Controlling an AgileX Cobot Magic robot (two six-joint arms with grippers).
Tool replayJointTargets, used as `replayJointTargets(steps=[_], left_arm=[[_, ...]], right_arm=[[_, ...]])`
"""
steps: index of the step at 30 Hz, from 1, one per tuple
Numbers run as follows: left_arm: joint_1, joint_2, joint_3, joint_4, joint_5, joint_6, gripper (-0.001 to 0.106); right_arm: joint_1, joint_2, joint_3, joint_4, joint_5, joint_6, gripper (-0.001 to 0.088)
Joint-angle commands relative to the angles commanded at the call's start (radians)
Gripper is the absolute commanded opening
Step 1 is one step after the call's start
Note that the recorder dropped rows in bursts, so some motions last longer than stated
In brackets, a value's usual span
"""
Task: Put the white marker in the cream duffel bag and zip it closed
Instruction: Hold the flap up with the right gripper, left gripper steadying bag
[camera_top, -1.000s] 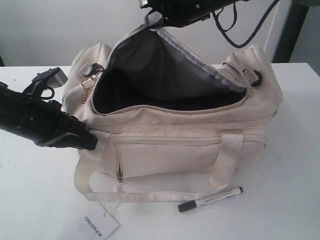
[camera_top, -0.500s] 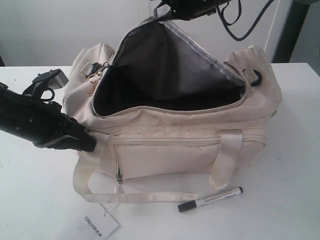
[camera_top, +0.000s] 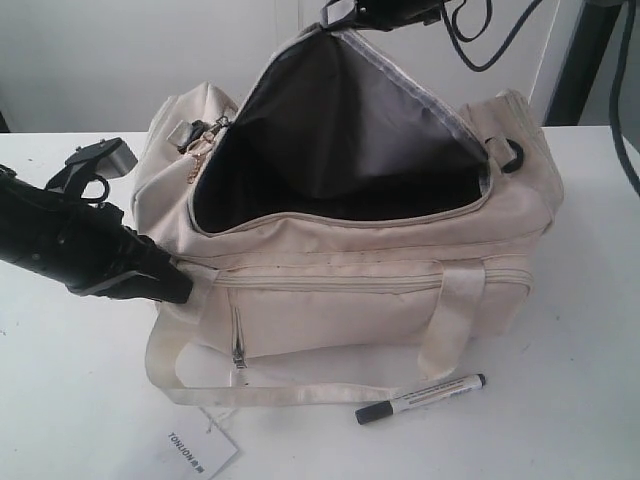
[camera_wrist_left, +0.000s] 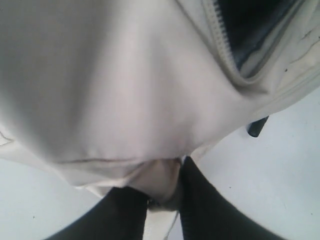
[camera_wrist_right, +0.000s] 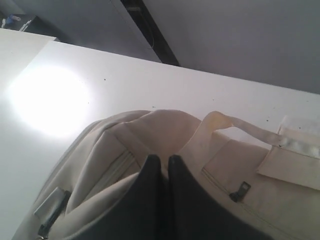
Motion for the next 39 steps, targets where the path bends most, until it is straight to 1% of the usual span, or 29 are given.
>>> replayJointTargets(steps=[4, 12, 16, 21, 23, 28, 34, 36, 39], left_arm=[[0.000, 0.000, 0.000, 0.000, 0.000, 0.000, 0.000], [0.000, 0.000, 0.000, 0.000, 0.000, 0.000, 0.000], [0.000, 0.000, 0.000, 0.000, -0.001, 0.000, 0.000], [0.000, 0.000, 0.000, 0.000, -0.001, 0.000, 0.000], [0.000, 0.000, 0.000, 0.000, -0.001, 0.000, 0.000], [0.000, 0.000, 0.000, 0.000, -0.001, -0.002, 0.000], [0.000, 0.000, 0.000, 0.000, -0.001, -0.002, 0.000], [0.000, 0.000, 0.000, 0.000, -0.001, -0.002, 0.000], [0.000, 0.000, 0.000, 0.000, -0.001, -0.002, 0.000]], right_arm=[[-0.009, 0.038, -0.005, 0.000, 0.013, 0.003, 0.0000], [-0.009, 0.094, -0.005, 0.005, -0.008, 0.028, 0.0000], [-0.006, 0.107, -0.005, 0.066, -0.013, 0.028, 0.0000], [-0.004, 0.122, -0.005, 0.092, -0.028, 0.028, 0.0006], [-0.004, 0.126, -0.005, 0.092, -0.028, 0.028, 0.0050], [-0.002, 0.128, -0.005, 0.103, -0.021, 0.028, 0.0220], [-0.002, 0.128, -0.005, 0.107, -0.002, 0.028, 0.0371], [-0.002, 0.126, -0.005, 0.114, 0.001, 0.028, 0.0408], [-0.002, 0.119, -0.005, 0.120, 0.007, 0.028, 0.0411]])
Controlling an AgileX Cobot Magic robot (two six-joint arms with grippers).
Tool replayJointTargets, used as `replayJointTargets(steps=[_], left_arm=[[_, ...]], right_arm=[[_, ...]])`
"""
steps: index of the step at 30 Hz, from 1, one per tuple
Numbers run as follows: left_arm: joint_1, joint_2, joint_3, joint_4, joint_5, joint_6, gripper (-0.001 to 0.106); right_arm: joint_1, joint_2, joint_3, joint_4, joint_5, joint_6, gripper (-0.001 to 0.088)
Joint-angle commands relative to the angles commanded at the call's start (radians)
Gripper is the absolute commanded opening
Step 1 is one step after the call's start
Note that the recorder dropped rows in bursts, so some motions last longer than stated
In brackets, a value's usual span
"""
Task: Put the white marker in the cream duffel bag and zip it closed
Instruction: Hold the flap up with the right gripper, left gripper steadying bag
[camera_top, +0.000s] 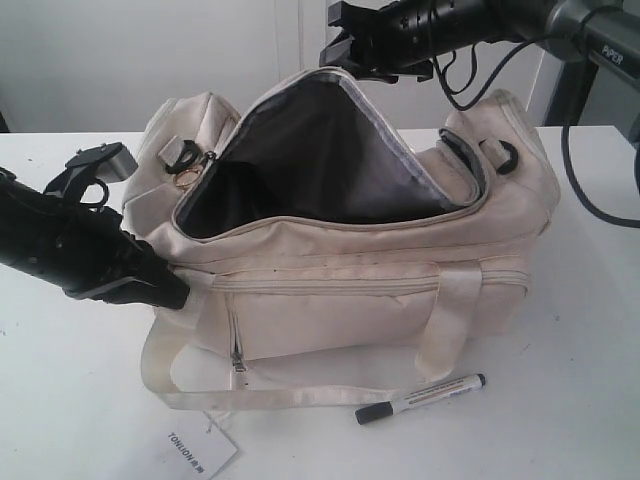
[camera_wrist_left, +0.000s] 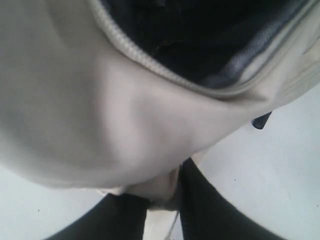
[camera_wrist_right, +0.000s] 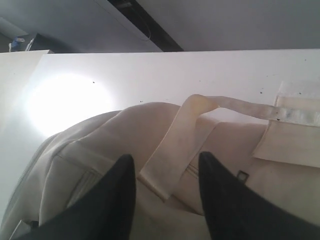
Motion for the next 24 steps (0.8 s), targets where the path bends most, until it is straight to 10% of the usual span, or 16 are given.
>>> replayJointTargets(steps=[8, 15, 20, 24], left_arm=[[0.000, 0.000, 0.000, 0.000, -0.006, 0.000, 0.000], [0.000, 0.000, 0.000, 0.000, -0.008, 0.000, 0.001], [0.000, 0.000, 0.000, 0.000, -0.010, 0.011, 0.046], [0.000, 0.000, 0.000, 0.000, 0.003, 0.011, 0.052]], right_arm=[[-0.025, -0.040, 0.000, 0.001, 0.053, 0.004, 0.0410], [-0.097, -0.088, 0.000, -0.009, 0.270, 0.004, 0.0080], [-0.112, -0.134, 0.000, -0.102, 0.342, -0.016, 0.0000], [-0.114, -0.159, 0.000, -0.104, 0.342, 0.026, 0.0000]])
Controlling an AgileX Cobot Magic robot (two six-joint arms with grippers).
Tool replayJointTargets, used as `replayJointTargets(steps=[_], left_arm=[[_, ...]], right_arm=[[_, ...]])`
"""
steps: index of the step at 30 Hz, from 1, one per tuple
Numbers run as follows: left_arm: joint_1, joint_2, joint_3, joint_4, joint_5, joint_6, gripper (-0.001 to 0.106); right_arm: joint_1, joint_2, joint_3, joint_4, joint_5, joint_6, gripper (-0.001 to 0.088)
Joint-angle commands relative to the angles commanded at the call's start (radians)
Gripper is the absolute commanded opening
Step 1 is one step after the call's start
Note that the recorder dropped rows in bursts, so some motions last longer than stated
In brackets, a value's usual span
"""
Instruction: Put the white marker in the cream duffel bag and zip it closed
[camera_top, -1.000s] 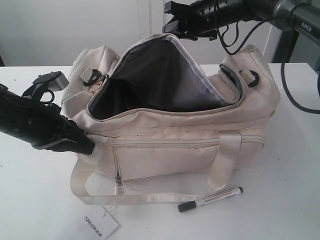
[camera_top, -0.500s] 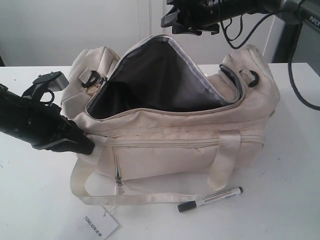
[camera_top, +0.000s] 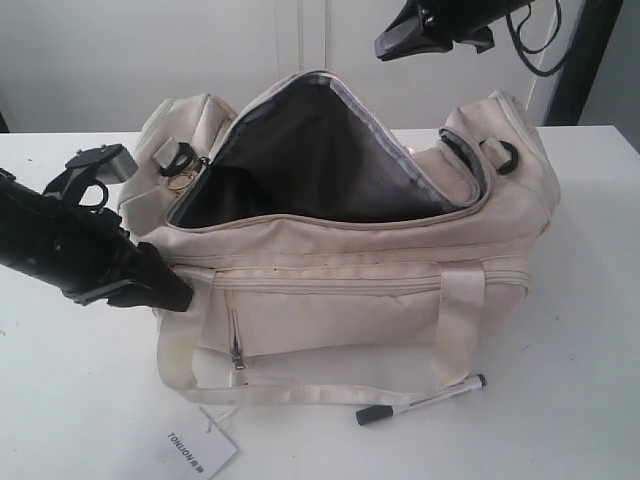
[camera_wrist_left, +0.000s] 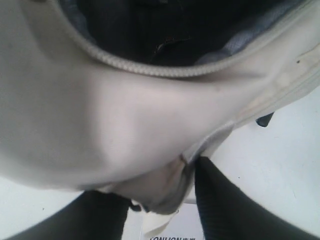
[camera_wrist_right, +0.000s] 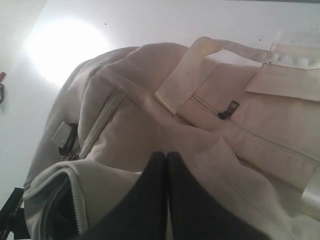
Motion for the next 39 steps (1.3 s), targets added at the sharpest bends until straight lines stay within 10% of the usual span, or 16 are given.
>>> replayJointTargets(steps=[25, 34, 39], left_arm=[[0.004, -0.312, -0.079, 0.215, 0.127, 0.019, 0.051], [0.004, -0.321, -0.154, 0.111, 0.109, 0.189, 0.003], [0.002, -0.302, -0.168, 0.053, 0.040, 0.258, 0.000]], right_arm=[[-0.009, -0.133, 0.031, -0.226, 0.000, 0.191, 0.0000], [-0.009, -0.236, 0.215, -0.304, 0.000, 0.150, 0.0000], [-0.009, -0.316, 0.314, -0.310, 0.000, 0.103, 0.0000]])
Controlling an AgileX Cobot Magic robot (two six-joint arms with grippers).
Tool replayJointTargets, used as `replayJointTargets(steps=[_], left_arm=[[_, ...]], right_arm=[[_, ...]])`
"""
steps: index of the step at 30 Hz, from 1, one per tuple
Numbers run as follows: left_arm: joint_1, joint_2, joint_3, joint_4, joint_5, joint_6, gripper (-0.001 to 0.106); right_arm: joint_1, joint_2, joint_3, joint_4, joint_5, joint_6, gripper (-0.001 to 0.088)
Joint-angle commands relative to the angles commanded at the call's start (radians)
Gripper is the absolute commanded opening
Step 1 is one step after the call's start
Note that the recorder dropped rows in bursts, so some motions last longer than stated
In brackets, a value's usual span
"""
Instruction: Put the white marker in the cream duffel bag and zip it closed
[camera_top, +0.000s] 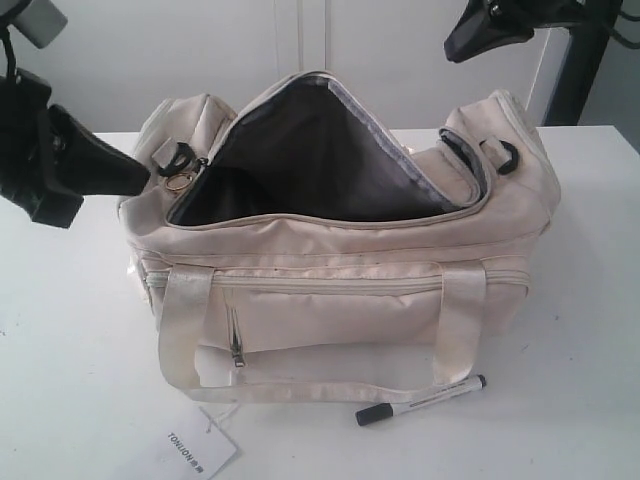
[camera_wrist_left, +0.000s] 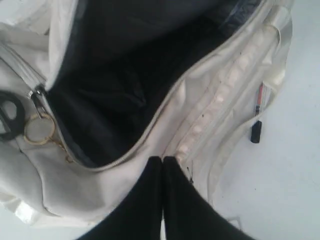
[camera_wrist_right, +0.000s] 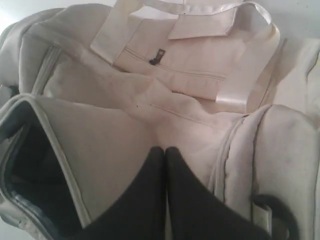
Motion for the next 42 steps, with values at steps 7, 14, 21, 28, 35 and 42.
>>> replayJointTargets(steps=[7, 14, 21, 28, 35, 42], left_arm=[[0.000, 0.079, -0.090, -0.025, -0.004, 0.025, 0.000], [-0.030, 0.196, -0.199, -0.036, -0.026, 0.133, 0.000], [-0.081, 0.310, -0.328, -0.036, -0.055, 0.133, 0.000], [-0.133, 0.385, -0.445, -0.029, -0.120, 0.133, 0.000], [-0.213, 0.447, -0.500, -0.027, -0.251, 0.144, 0.000], [-0.275, 0.485, -0.502, -0.027, -0.395, 0.276, 0.025]], right_arm=[[0.000, -0.118, 0.144, -0.065, 0.000, -0.023, 0.0000], [0.000, -0.228, 0.298, -0.117, 0.000, -0.042, 0.0000], [0.000, -0.306, 0.421, -0.137, 0.000, -0.044, 0.0000], [0.000, -0.355, 0.501, -0.164, -0.015, -0.044, 0.0000], [0.000, -0.375, 0.519, -0.188, -0.023, -0.044, 0.0000], [0.000, -0.375, 0.519, -0.209, -0.031, -0.044, 0.0000]])
